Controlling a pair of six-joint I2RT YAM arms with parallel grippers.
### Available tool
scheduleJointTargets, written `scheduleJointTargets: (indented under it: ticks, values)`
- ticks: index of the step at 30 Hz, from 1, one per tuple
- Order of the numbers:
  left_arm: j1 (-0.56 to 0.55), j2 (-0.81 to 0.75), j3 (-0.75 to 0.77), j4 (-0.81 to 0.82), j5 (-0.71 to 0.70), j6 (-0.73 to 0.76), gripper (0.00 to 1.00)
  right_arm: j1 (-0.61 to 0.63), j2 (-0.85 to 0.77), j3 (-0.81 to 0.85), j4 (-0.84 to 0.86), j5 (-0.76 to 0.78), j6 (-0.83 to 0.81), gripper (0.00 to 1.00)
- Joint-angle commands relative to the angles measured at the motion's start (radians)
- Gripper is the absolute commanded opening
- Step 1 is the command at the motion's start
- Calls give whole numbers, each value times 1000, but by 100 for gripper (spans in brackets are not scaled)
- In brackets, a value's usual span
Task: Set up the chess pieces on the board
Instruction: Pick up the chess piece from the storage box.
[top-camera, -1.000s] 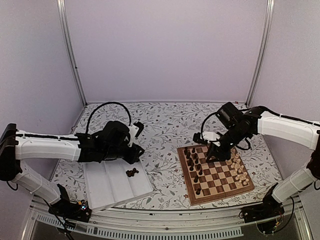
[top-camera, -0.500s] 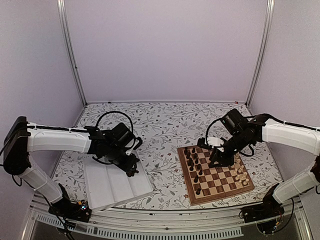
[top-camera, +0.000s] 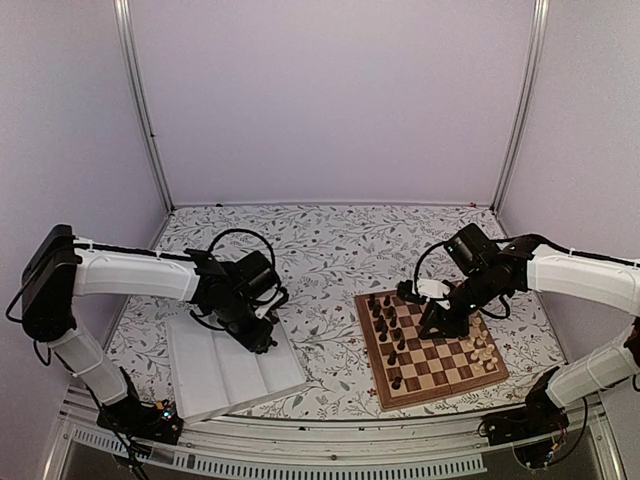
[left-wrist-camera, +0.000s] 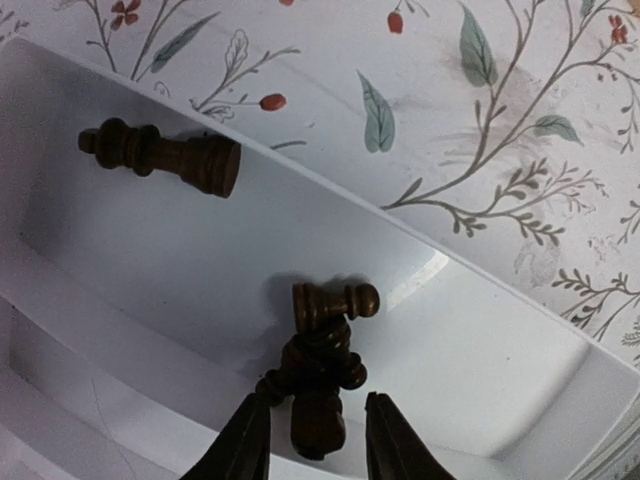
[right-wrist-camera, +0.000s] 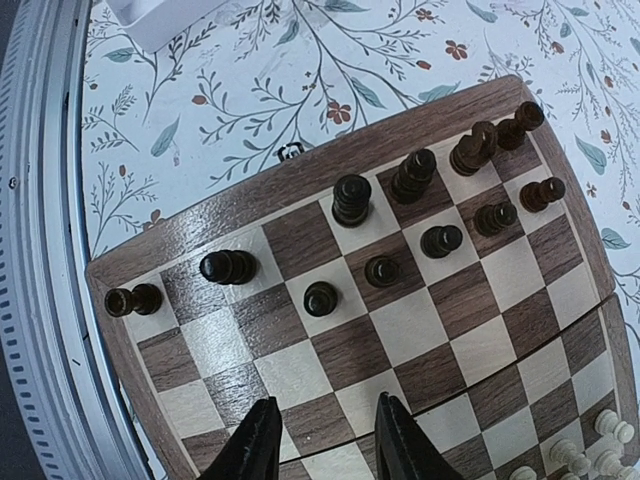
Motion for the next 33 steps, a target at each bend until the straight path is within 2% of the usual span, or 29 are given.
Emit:
scheduleJointTargets:
  ticks: [1, 8, 14, 20, 26, 33]
  values:
    - [-27, 54, 39, -49, -20, 53, 31, -1, -21, -7, 23, -10, 8, 35]
    - [-48, 84, 106, -130, -35, 66, 7, -1, -23, -12, 25, -2, 12, 35]
    - [-48, 34, 186, -236, -21, 57, 0, -1, -25, -12, 25, 2, 13, 35]
    - [-15, -48, 195, -187, 98, 64, 0, -1, -15, -6, 26, 0, 12, 35]
    - [-89, -46, 312, -107, 180, 81, 0, -26, -21, -7, 38, 0, 12, 35]
    - [-228, 83, 503, -77, 140, 184, 0, -218, -45, -31, 125, -88, 22, 36]
